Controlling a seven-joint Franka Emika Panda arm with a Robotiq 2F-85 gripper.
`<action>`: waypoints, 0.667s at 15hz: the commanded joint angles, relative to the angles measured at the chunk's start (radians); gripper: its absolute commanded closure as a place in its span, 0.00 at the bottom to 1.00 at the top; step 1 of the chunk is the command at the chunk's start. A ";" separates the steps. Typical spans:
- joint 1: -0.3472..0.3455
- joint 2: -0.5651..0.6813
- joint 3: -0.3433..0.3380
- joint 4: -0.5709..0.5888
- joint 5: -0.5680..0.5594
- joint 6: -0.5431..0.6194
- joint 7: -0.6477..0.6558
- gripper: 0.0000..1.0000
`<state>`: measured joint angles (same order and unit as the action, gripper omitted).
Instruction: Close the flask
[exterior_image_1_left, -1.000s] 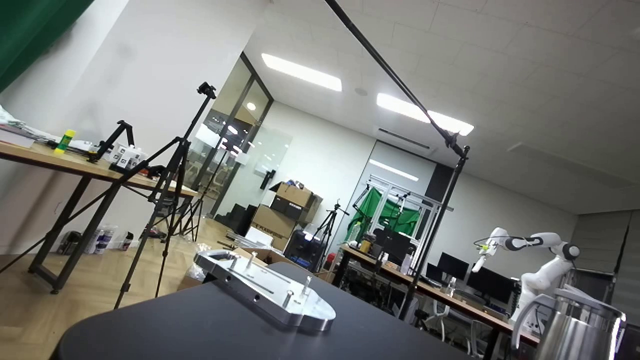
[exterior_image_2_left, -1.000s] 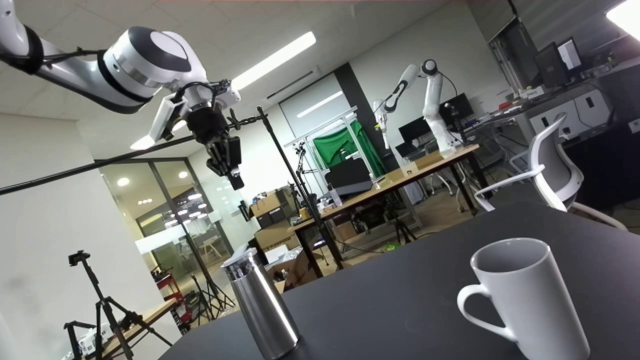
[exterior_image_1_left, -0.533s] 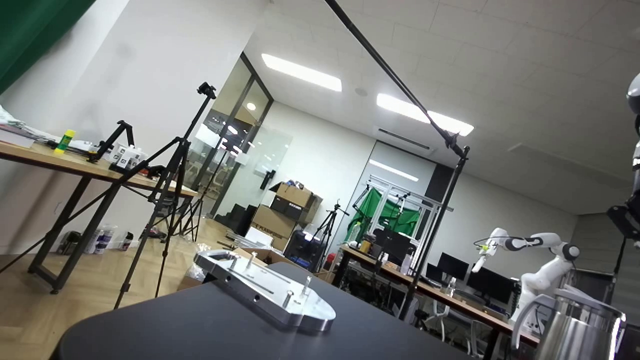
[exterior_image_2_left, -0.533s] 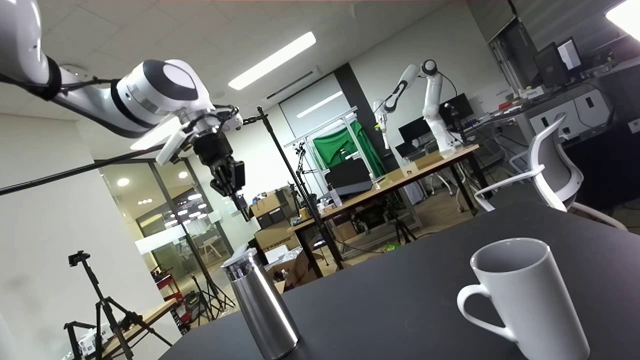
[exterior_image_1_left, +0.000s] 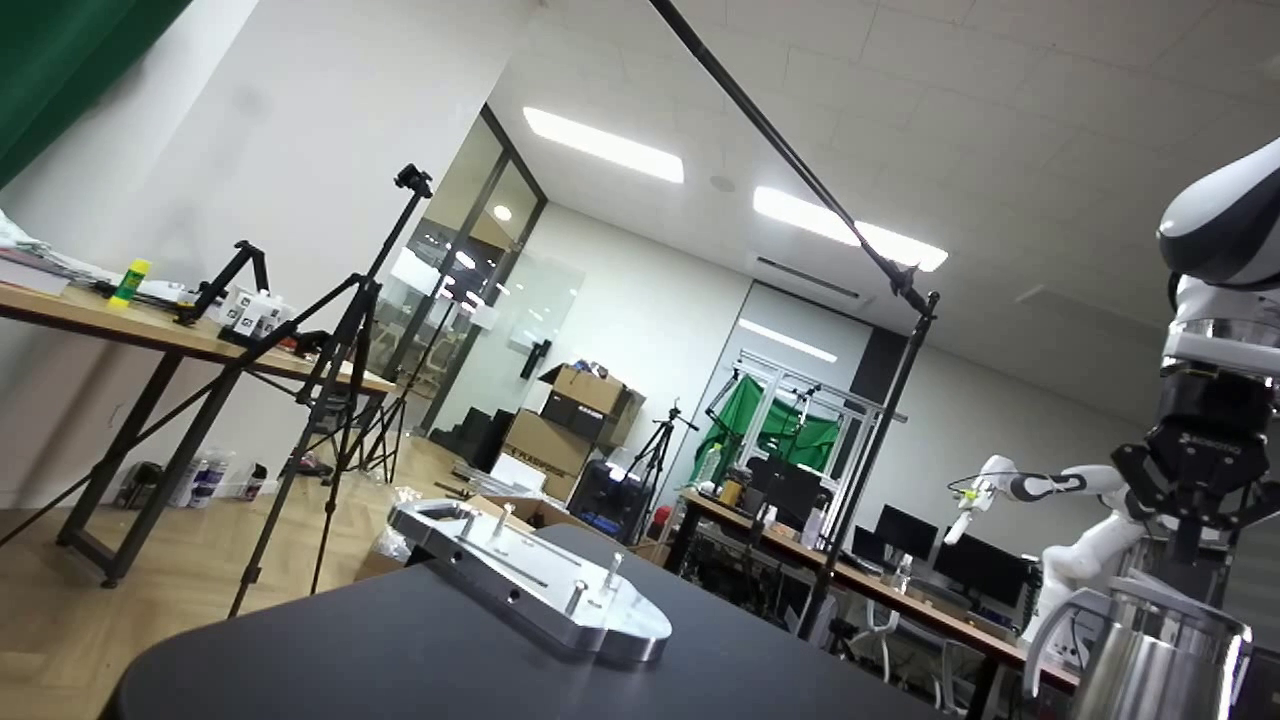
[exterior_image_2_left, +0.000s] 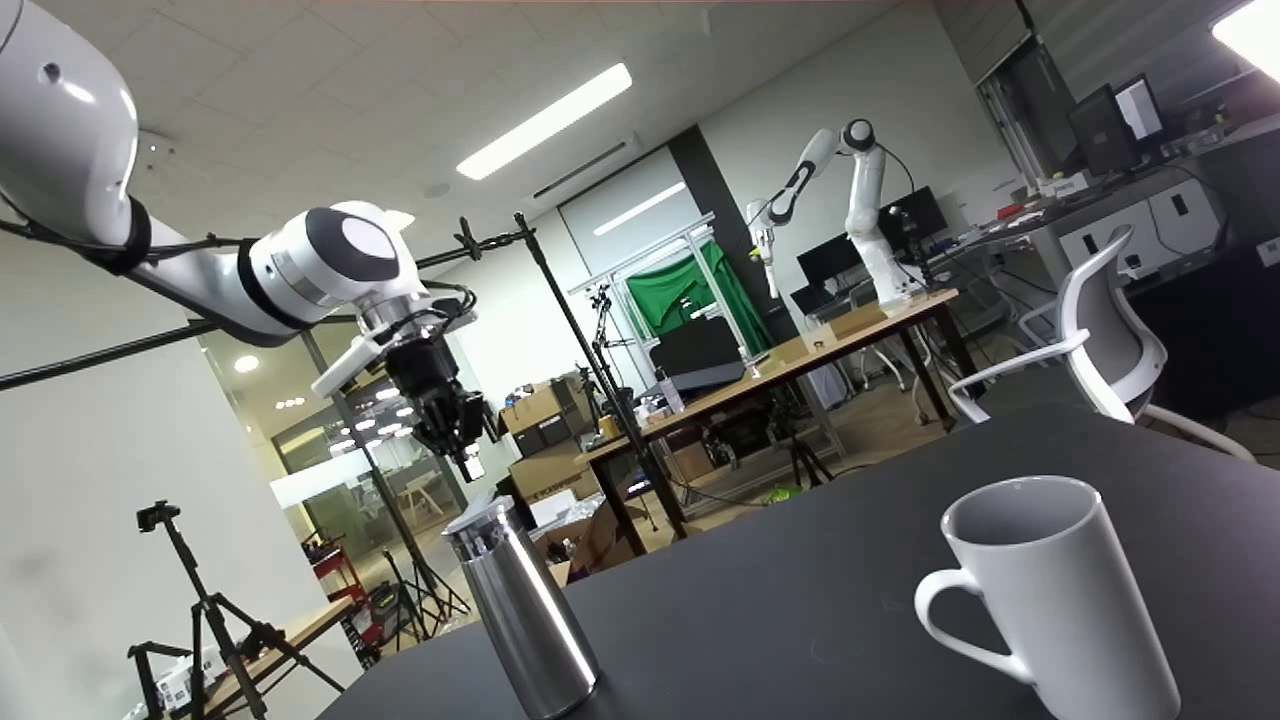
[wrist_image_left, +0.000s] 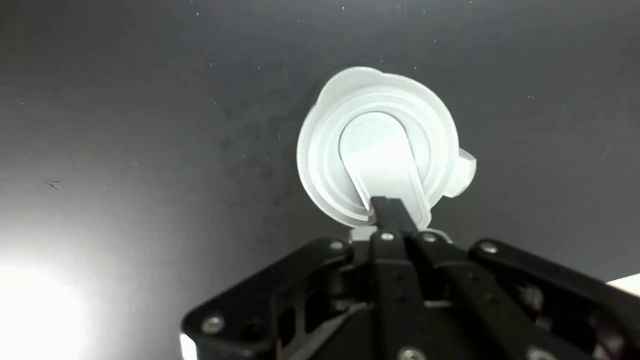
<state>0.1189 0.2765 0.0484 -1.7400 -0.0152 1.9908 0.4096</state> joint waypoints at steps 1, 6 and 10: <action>0.016 0.025 0.000 0.036 -0.002 0.003 0.003 1.00; 0.030 0.026 0.001 0.018 -0.012 0.060 -0.020 1.00; 0.034 0.022 -0.002 0.002 -0.023 0.101 -0.033 1.00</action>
<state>0.1503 0.2991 0.0493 -1.7389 -0.0242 2.0734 0.3838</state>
